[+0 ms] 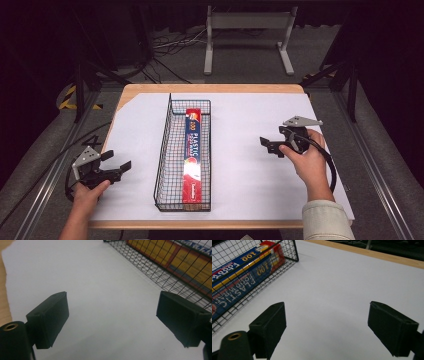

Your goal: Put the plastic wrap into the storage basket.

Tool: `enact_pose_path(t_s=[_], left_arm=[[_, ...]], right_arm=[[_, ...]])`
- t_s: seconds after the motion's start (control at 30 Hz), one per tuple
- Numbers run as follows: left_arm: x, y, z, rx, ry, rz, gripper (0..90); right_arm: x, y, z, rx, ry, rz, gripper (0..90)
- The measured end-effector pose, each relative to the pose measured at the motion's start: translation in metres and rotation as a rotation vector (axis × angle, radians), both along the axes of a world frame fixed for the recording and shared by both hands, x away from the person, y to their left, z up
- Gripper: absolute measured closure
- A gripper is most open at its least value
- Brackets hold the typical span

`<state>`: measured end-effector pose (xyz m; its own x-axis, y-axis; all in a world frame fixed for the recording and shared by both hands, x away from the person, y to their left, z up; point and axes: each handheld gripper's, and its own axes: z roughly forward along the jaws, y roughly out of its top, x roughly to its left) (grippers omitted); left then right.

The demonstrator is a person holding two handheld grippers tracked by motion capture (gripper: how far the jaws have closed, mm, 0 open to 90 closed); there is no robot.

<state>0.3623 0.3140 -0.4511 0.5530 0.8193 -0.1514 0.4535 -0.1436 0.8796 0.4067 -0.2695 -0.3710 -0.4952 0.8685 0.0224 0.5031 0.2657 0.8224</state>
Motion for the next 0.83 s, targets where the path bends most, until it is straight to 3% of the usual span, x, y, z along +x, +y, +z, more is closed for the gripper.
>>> enact_pose_path(t_s=[0.2, 0.6, 0.83], left_arm=[[0.000, 0.002, -0.001, -0.016, 0.003, 0.002, 12.1], [0.000, -0.002, -0.002, 0.013, 0.008, -0.018, 11.9], [0.001, -0.005, -0.003, 0.037, 0.011, -0.036, 10.6]], right_arm=[[-0.002, -0.006, -0.020, 0.007, 0.011, -0.015, 15.1], [-0.007, -0.022, -0.042, -0.079, 0.076, -0.015, 14.3], [-0.010, -0.028, -0.047, -0.048, 0.087, -0.026, 13.3]])
